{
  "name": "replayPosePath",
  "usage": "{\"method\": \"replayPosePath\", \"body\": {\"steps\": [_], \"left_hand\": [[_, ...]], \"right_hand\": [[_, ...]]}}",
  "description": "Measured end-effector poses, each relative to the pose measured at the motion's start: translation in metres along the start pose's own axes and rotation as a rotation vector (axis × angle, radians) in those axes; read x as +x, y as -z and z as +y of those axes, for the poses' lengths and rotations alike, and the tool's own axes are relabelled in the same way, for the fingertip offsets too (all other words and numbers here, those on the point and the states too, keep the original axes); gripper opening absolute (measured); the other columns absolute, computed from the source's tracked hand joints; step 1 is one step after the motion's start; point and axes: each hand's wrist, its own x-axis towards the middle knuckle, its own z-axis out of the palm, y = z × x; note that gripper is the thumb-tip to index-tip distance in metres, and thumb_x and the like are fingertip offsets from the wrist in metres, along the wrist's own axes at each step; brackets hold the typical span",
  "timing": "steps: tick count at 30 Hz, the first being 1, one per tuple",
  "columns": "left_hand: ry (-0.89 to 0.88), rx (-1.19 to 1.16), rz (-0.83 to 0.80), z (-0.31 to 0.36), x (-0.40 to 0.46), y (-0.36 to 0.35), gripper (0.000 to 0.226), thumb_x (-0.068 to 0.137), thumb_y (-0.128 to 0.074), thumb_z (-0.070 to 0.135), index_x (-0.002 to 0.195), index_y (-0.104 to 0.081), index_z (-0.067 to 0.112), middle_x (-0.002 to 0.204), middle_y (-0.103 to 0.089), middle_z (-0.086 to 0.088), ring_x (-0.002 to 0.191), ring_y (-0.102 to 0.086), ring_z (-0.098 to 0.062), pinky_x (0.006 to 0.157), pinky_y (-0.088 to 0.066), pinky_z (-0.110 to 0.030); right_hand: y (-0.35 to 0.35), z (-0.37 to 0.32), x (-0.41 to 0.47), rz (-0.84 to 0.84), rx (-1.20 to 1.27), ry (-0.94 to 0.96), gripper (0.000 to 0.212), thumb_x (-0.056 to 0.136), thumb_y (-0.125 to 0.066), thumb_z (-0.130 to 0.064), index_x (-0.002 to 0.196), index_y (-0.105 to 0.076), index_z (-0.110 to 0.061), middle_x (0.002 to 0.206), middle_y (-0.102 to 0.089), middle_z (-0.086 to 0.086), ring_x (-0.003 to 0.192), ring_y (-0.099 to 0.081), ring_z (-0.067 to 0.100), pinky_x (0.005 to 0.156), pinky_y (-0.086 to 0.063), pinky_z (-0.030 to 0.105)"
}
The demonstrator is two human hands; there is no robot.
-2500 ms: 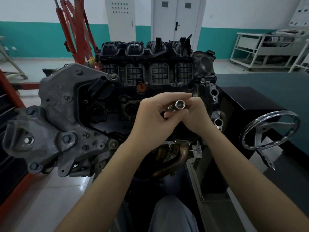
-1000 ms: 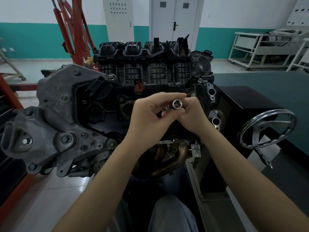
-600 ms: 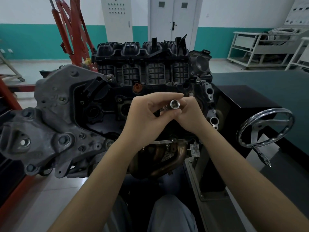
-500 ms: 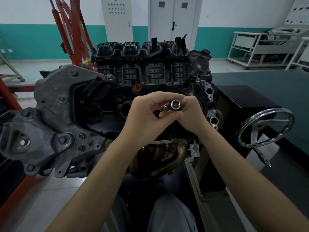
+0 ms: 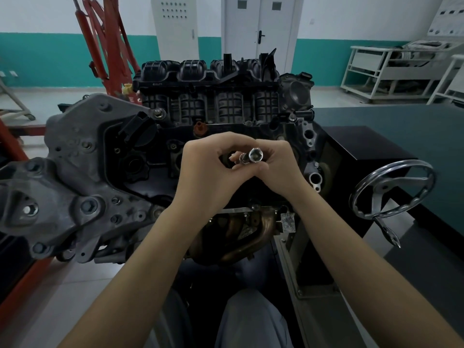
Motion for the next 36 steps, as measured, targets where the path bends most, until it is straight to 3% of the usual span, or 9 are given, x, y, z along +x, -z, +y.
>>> {"method": "replayPosePath", "body": {"steps": [4,6,10,12,17,23,28,33,36], "left_hand": [[0.026,-0.104,0.018,0.0,-0.002,-0.003,0.035,0.075,-0.077,-0.003,0.101,-0.07,0.018,0.095,-0.072,0.008,0.093,-0.069,-0.006,0.088,-0.056,-0.03],[0.025,-0.175,-0.026,-0.001,-0.002,-0.001,0.037,0.076,-0.074,-0.008,0.105,-0.068,0.014,0.099,-0.072,0.001,0.097,-0.07,-0.012,0.09,-0.055,-0.033],[0.021,-0.133,-0.035,-0.001,-0.001,-0.002,0.032,0.072,-0.08,-0.002,0.101,-0.071,0.01,0.096,-0.073,-0.001,0.095,-0.07,-0.01,0.088,-0.056,-0.032],[0.021,-0.104,0.031,0.0,-0.002,-0.005,0.026,0.073,-0.08,0.003,0.096,-0.072,0.011,0.091,-0.073,0.003,0.09,-0.07,-0.007,0.085,-0.056,-0.029],[0.019,-0.141,-0.009,0.0,-0.001,-0.005,0.031,0.081,-0.071,-0.004,0.108,-0.069,0.01,0.1,-0.072,-0.002,0.1,-0.068,-0.014,0.091,-0.055,-0.035],[-0.008,-0.07,0.028,0.001,0.0,-0.002,0.031,0.072,-0.082,0.004,0.1,-0.072,0.012,0.094,-0.073,0.001,0.092,-0.07,-0.009,0.085,-0.056,-0.029],[-0.006,-0.152,0.005,0.0,-0.001,-0.002,0.035,0.079,-0.072,-0.005,0.111,-0.067,0.008,0.101,-0.072,-0.006,0.1,-0.069,-0.015,0.091,-0.055,-0.036],[-0.001,-0.089,-0.017,0.003,0.0,-0.002,0.034,0.072,-0.081,0.002,0.104,-0.07,0.009,0.097,-0.072,-0.001,0.095,-0.069,-0.01,0.088,-0.056,-0.031],[0.01,-0.067,0.093,0.005,0.0,-0.006,0.028,0.071,-0.083,0.006,0.097,-0.073,0.013,0.091,-0.073,0.002,0.089,-0.07,-0.009,0.083,-0.057,-0.031]], "right_hand": [[-0.002,-0.011,-0.002,-0.078,0.006,0.043,0.018,0.082,-0.065,-0.018,0.094,-0.066,-0.033,0.086,-0.069,-0.027,0.087,-0.065,-0.007,0.076,-0.048,0.011],[-0.003,-0.016,-0.002,-0.081,0.041,0.017,0.021,0.08,-0.064,-0.019,0.089,-0.062,-0.038,0.081,-0.067,-0.033,0.082,-0.064,-0.011,0.073,-0.046,0.007],[0.0,-0.004,0.0,-0.01,0.008,-0.008,0.019,0.075,-0.075,-0.001,0.084,-0.073,-0.017,0.082,-0.074,-0.009,0.083,-0.071,0.012,0.074,-0.055,0.027],[-0.001,-0.003,0.0,-0.005,0.017,-0.01,0.01,0.078,-0.073,-0.009,0.088,-0.073,-0.007,0.085,-0.074,0.003,0.084,-0.071,0.021,0.076,-0.057,0.037],[-0.004,-0.014,-0.003,-0.055,0.073,0.001,0.02,0.082,-0.064,-0.017,0.094,-0.064,-0.033,0.083,-0.069,-0.029,0.084,-0.065,-0.008,0.074,-0.047,0.008],[-0.001,-0.007,-0.001,0.007,0.041,0.009,0.024,0.077,-0.073,-0.002,0.09,-0.069,-0.022,0.087,-0.072,-0.009,0.086,-0.07,0.009,0.078,-0.053,0.024],[-0.006,-0.019,-0.002,-0.094,0.091,0.024,0.029,0.084,-0.062,-0.015,0.091,-0.068,-0.042,0.084,-0.067,-0.033,0.084,-0.063,-0.011,0.074,-0.046,0.006],[-0.002,-0.007,-0.001,-0.019,0.067,-0.006,0.028,0.075,-0.072,0.001,0.085,-0.072,-0.025,0.081,-0.072,-0.015,0.084,-0.069,0.004,0.078,-0.052,0.019],[-0.004,-0.011,-0.002,-0.016,0.062,0.014,0.019,0.079,-0.071,-0.01,0.091,-0.07,-0.025,0.085,-0.071,-0.018,0.087,-0.069,0.003,0.078,-0.052,0.018]]}}
